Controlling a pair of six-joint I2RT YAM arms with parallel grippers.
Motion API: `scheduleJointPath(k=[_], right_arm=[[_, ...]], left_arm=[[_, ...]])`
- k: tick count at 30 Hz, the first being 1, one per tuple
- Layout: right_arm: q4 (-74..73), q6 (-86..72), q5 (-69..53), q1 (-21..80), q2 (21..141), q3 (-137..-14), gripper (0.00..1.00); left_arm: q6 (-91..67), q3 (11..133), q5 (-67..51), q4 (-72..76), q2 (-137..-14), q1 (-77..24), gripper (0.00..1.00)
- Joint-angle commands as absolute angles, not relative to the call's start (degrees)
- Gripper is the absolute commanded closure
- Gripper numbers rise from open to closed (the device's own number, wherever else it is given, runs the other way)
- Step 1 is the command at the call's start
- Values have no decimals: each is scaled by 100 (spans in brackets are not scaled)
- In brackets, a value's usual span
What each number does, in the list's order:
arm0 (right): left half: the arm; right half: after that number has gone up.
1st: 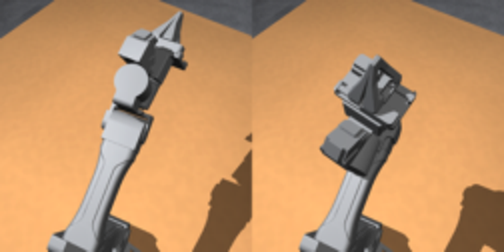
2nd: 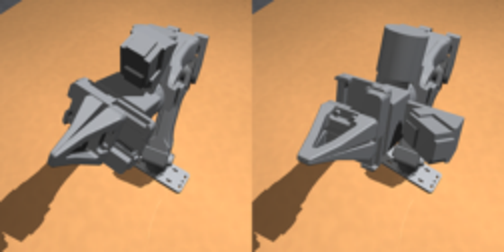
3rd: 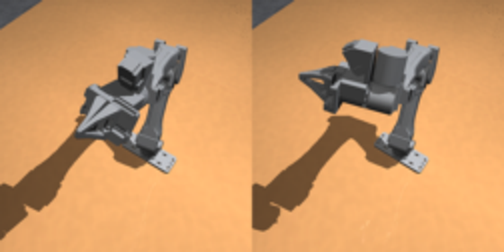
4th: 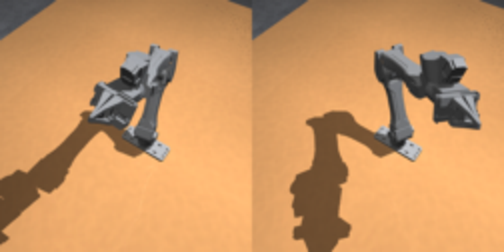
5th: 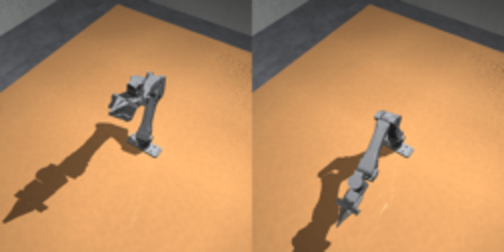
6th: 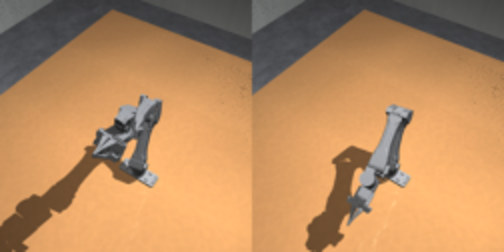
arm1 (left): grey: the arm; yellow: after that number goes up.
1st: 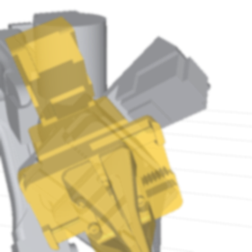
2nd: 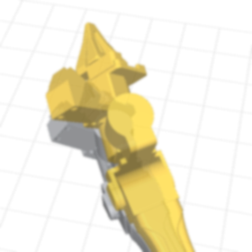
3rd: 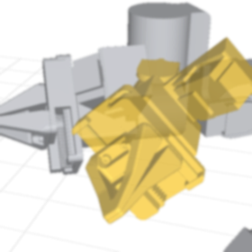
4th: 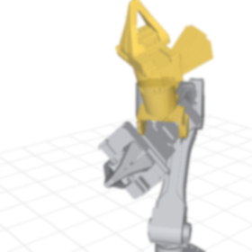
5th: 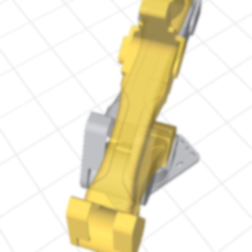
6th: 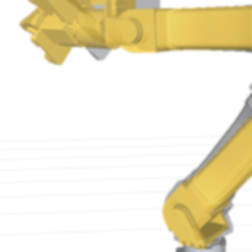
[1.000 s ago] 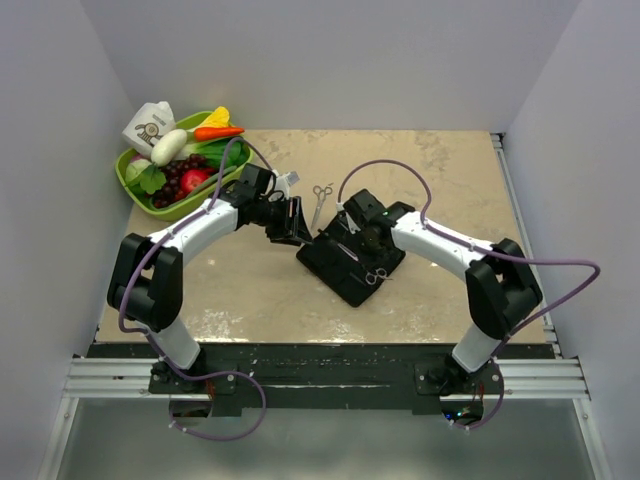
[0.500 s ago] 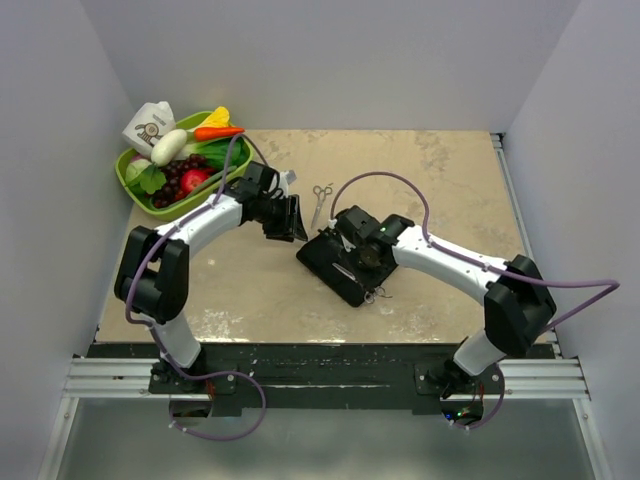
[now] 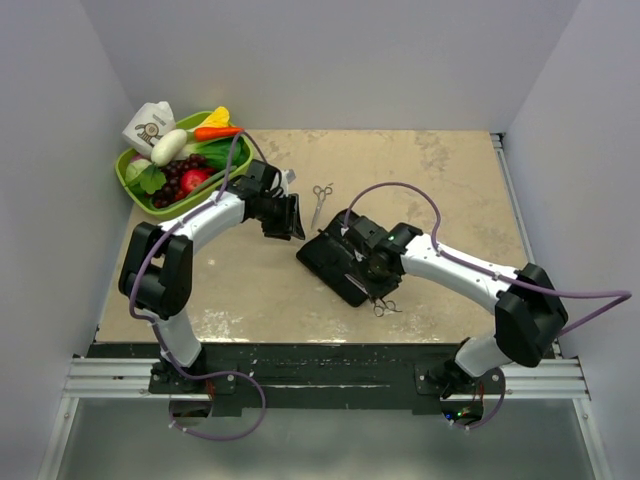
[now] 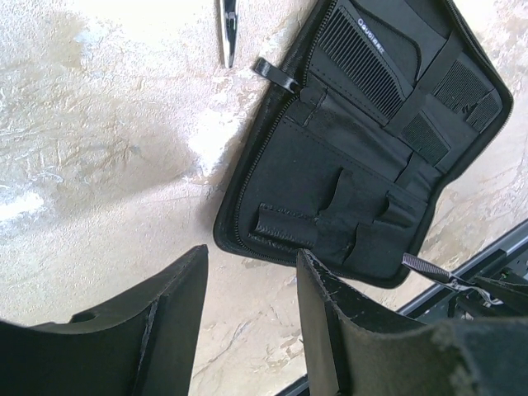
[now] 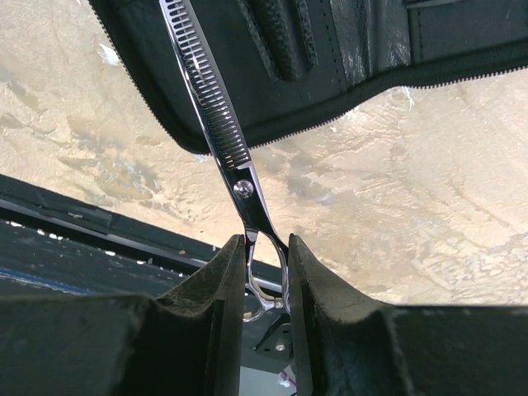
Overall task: Sort the hair-cutting tools
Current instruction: Place the scissors in the hairdressing tool bag.
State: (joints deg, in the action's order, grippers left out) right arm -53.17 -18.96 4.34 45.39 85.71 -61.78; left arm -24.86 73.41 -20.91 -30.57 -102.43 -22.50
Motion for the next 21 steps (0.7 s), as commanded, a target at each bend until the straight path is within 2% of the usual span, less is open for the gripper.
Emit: scheduleJointPath(k=[1, 21], right_arm=[[-5318, -2109, 343, 4597, 8446, -6108, 85], [-5107, -1828, 325, 4614, 9193, -6214, 85]], left_arm=[[-2399, 7436, -2083, -2936, -10292, -2197, 49], [-2452, 7541, -2065, -2707, -10784, -2197, 49]])
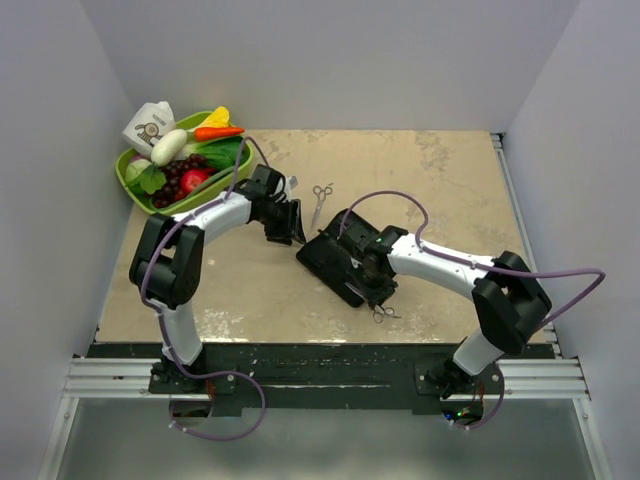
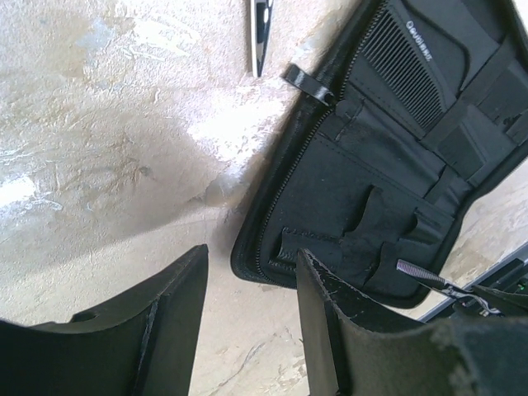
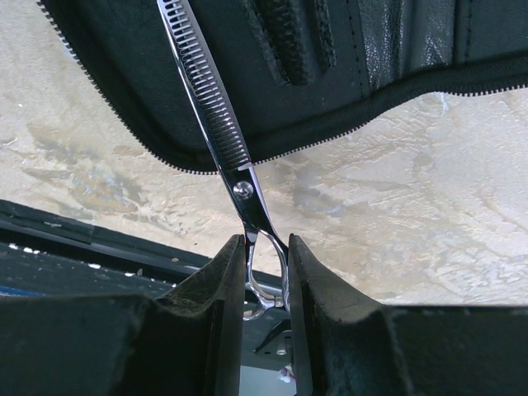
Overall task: Sort the hair-cutting tools
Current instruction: Place the scissors in the hairdressing tool bag.
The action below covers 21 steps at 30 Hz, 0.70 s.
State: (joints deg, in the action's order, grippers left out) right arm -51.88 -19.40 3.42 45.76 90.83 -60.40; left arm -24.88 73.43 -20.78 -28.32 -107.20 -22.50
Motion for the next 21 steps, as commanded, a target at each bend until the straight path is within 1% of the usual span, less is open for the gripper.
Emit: scheduleJointPath(k=[1, 13, 21], right_arm=[[-5115, -1802, 325, 4614, 9228, -6240, 85], [-5177, -1248, 413, 4658, 9878, -6934, 85], [-5045, -888, 439, 4728, 10098, -7259, 85]], left_arm=[[-2443, 7541, -2065, -2716, -10802, -2197, 49], [-2408, 7559, -2057, -2725, -10951, -2197, 49], [-2391, 7559, -2065, -2716, -10977, -2197, 49]])
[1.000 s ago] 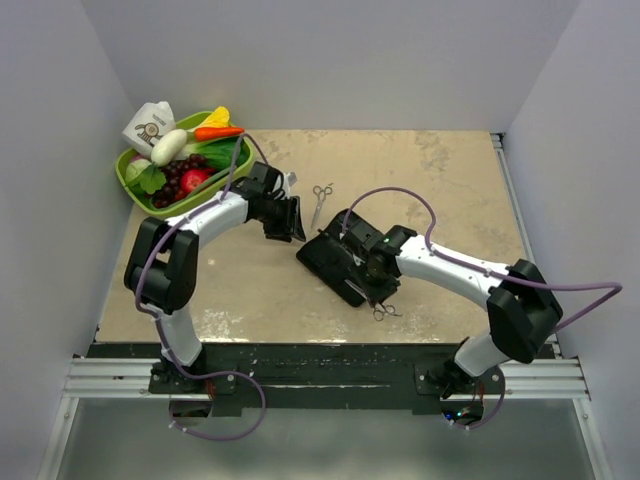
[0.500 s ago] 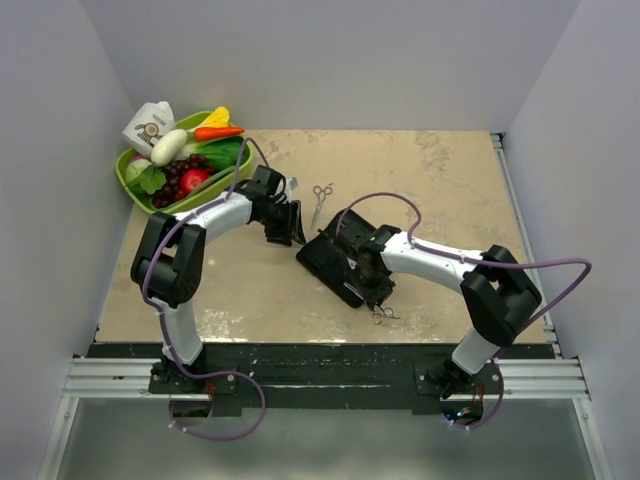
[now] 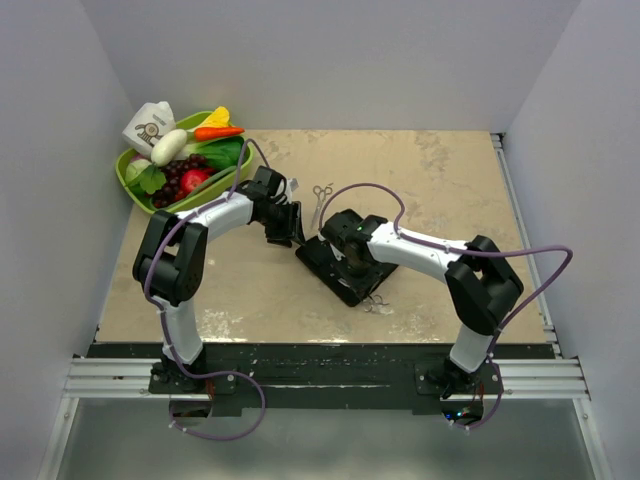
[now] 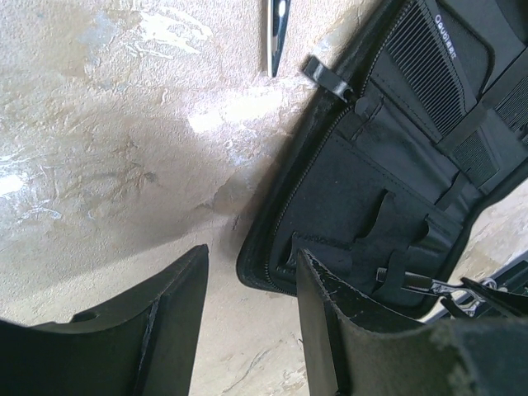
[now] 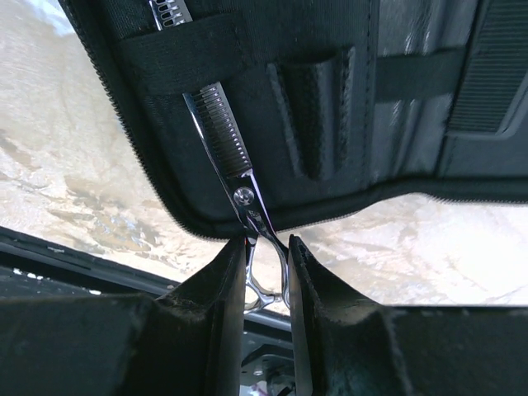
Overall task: Sort the hair-cutting tools
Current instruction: Place the scissors in the hairdressing tool bag.
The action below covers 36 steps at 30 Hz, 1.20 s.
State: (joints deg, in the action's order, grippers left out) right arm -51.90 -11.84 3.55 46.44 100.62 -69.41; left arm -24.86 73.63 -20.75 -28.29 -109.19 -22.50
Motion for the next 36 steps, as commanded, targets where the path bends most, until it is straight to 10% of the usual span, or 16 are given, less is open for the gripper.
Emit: scheduleJointPath(k=[1, 36], right_arm=[[-5010, -870, 457, 4737, 10133, -7277, 85], [-4368, -2013, 18, 4799, 10363, -7427, 86]], left_arm=[[-2382, 7567, -2065, -2716, -10986, -2197, 49], [-2602, 7892, -1697, -2276, -11540, -2206, 51]])
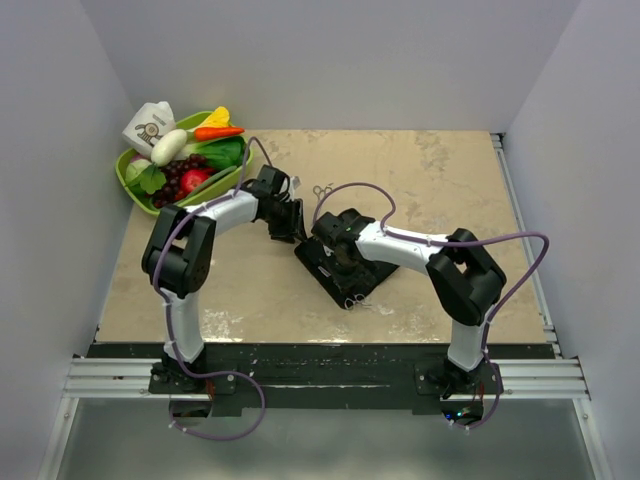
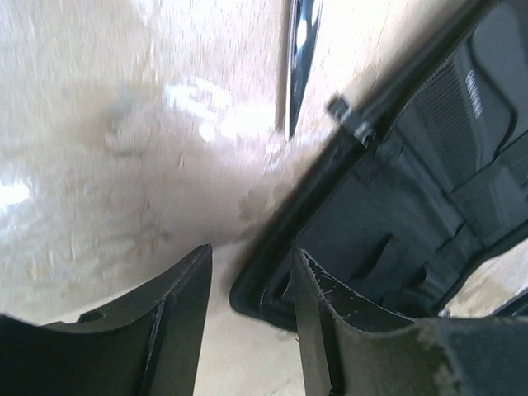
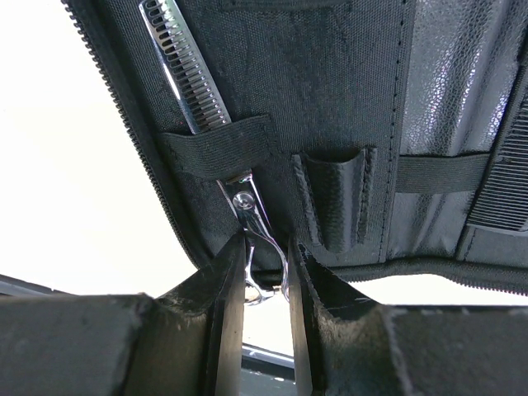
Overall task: Sort the hair-cutting tools
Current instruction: Place the scissors in the hairdressing tool bag.
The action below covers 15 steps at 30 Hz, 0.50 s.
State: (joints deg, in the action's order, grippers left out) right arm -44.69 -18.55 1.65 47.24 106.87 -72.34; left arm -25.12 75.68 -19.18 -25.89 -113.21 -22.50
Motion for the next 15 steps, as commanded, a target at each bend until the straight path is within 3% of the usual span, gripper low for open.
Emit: scheduleJointPath(k=[1, 15], right_arm=[[-4368, -2030, 18, 4799, 10319, -7409, 86], [-4184, -2083, 18, 4843, 10248, -7137, 86]], left_arm=[[-2610, 7997, -1679, -2276, -11566, -2206, 51], [-1908, 8490, -264, -3506, -11364, -2232, 53]])
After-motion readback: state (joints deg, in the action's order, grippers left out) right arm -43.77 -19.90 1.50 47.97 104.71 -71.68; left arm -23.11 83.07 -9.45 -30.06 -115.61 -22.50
